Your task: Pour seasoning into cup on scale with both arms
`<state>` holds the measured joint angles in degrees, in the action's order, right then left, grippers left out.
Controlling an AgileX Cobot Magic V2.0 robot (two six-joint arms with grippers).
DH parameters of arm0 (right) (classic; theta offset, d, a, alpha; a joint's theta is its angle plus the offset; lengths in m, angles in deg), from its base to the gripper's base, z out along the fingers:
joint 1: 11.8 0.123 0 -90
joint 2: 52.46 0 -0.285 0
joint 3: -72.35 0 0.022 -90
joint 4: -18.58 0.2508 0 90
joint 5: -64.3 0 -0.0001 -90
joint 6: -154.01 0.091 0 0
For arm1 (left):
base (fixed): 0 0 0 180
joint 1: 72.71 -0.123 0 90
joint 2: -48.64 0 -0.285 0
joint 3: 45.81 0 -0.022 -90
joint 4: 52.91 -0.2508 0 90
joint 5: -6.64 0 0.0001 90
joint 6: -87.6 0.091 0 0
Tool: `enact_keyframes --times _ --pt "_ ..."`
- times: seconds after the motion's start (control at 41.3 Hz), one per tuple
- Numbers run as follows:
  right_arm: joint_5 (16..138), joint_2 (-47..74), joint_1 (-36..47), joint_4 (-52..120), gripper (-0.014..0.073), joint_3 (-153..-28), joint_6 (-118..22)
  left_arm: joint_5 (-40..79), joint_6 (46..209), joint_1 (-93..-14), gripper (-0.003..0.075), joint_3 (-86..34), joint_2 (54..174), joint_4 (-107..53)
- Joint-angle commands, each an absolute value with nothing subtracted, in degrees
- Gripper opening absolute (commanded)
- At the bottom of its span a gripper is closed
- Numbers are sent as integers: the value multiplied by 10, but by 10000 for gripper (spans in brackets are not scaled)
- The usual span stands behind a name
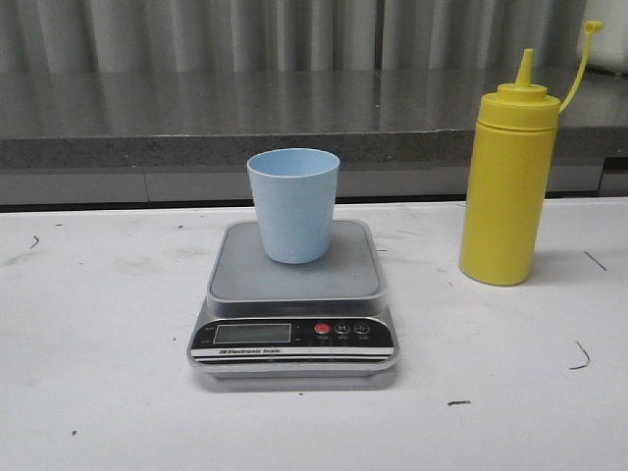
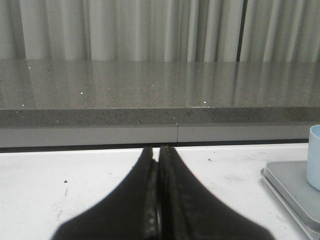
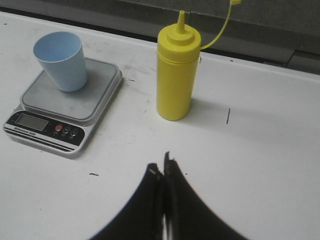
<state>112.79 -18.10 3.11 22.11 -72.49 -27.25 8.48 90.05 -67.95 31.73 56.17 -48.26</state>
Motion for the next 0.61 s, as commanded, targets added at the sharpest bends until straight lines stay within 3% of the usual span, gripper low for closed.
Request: enact_keyframes --times 0.0,0.581 --pt "1084 -178 31 216 -117 -739 -277 41 896 -681 -20 330 551 -473" --pt "1084 -178 31 216 -117 -739 -277 42 896 -697 -20 330 551 -473"
